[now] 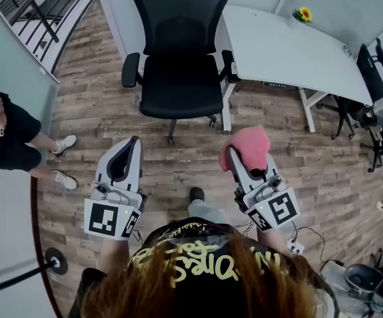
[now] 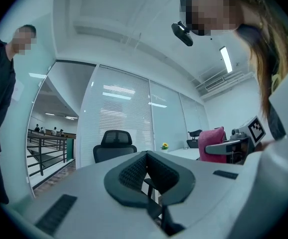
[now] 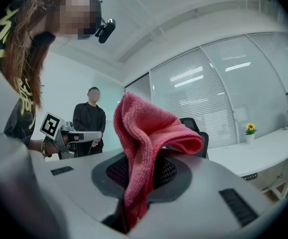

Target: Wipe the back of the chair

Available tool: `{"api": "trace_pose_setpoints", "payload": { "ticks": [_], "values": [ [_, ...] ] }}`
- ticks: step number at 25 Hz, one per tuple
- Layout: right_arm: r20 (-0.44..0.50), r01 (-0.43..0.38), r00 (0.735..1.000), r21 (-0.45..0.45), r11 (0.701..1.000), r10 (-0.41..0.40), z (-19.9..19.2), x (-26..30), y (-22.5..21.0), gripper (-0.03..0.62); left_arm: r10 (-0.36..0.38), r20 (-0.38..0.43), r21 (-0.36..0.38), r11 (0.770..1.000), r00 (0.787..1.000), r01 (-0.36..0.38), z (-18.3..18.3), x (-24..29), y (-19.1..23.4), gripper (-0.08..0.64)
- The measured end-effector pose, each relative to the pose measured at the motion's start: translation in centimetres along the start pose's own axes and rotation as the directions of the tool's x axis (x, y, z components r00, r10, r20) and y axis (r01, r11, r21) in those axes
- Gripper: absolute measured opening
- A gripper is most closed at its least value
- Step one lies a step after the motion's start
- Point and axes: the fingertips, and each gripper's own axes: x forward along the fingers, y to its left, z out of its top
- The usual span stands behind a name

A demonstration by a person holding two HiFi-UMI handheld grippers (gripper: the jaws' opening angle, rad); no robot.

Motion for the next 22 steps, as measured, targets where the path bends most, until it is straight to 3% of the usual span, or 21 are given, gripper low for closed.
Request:
{"api": "trace_pose_setpoints", "payload": {
  "ticks": [11, 22],
  "values": [
    [-0.003, -0.061, 0.998, 0.016, 0.998, 0.061, -0.2, 4.5, -8.8, 0.064, 0.074, 0.007, 0.017, 0.997, 0.997, -0.074, 0.4, 8.5, 0.5, -0.008],
    [0.010, -0.053, 0.999, 0.037, 0.998, 0.052, -0.3, 7.3, -11.1, 0.064, 0.071, -0.014, 0.025, 0.997, 0.997, -0.071, 0.2, 10.9, 2.2, -0.008]
  ]
}}
